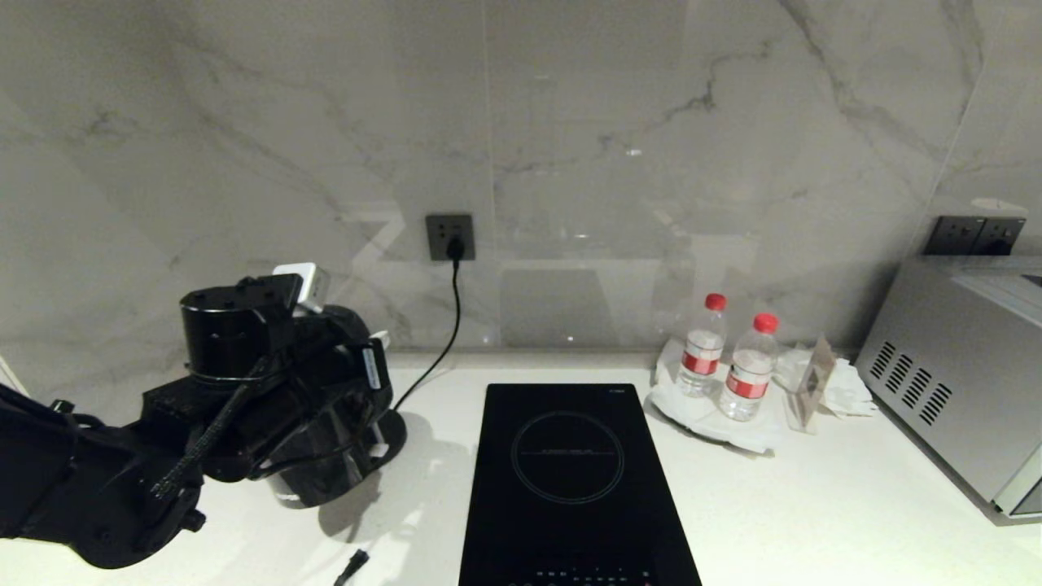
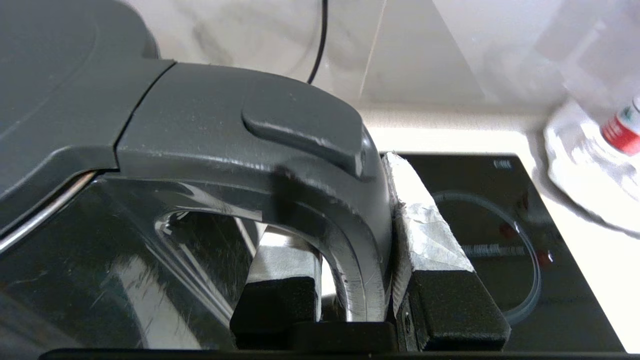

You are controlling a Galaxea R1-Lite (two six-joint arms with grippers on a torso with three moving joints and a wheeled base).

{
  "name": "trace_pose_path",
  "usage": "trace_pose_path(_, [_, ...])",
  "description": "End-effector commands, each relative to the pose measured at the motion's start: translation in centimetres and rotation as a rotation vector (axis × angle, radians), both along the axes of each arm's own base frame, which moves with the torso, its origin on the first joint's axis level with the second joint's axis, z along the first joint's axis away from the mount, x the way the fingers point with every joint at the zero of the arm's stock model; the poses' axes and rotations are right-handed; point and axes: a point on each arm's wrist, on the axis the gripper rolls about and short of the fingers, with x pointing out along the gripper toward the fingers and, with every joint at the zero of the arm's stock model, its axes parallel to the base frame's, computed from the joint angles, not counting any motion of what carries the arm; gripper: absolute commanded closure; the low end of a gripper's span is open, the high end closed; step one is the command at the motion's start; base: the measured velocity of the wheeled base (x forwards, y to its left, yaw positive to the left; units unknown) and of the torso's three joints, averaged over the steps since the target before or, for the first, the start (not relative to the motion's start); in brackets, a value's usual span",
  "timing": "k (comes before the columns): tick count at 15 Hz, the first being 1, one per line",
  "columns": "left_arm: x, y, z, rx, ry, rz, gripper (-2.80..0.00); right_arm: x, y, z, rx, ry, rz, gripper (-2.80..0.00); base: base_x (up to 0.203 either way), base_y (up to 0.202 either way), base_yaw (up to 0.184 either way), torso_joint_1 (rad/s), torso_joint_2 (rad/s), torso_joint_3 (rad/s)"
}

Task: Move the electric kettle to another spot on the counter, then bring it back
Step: Place it on the power base

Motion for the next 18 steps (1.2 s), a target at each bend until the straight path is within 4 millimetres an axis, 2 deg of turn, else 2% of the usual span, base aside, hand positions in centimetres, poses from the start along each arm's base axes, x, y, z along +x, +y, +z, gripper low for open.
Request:
trace_pose_path(1, [2.0, -1.8, -1.0, 0.012, 0.009, 0.001, 0.00, 0.0, 0.0, 0.0, -0.001, 0.000, 0.000, 0.00, 0.000, 0.000, 0.000, 0.000, 0.00, 0.000])
trace_pose_path(4, [5.6, -3.8, -1.6, 0.009, -0.015, 0.013, 0.00, 0.0, 0.0, 0.0, -0.001, 0.000, 0.000, 0.00, 0.000, 0.000, 0.000, 0.000, 0.00, 0.000])
trace_pose_path(6, [8.3, -4.6, -2.5, 0.006, -0.028, 0.027, 0.00, 0.0, 0.0, 0.0, -0.001, 0.000, 0.000, 0.00, 0.000, 0.000, 0.000, 0.000, 0.00, 0.000])
trace_pose_path(8, [10.3, -5.2, -3.4, 0.004, -0.034, 0.035, 0.00, 0.0, 0.0, 0.0, -0.001, 0.000, 0.000, 0.00, 0.000, 0.000, 0.000, 0.000, 0.00, 0.000])
trace_pose_path(10, [12.1, -5.6, -5.2, 0.023, -0.022, 0.041, 0.00, 0.0, 0.0, 0.0, -0.001, 0.000, 0.000, 0.00, 0.000, 0.000, 0.000, 0.000, 0.00, 0.000])
trace_pose_path(12, [13.6, -5.6, -6.7, 0.051, -0.015, 0.050, 0.00, 0.0, 0.0, 0.0, -0.001, 0.000, 0.000, 0.00, 0.000, 0.000, 0.000, 0.000, 0.00, 0.000])
trace_pose_path(18, [16.4, -3.7, -8.8, 0.067, -0.008, 0.108, 0.00, 0.0, 0.0, 0.0, -0.001, 0.000, 0.000, 0.00, 0.000, 0.000, 0.000, 0.000, 0.00, 0.000])
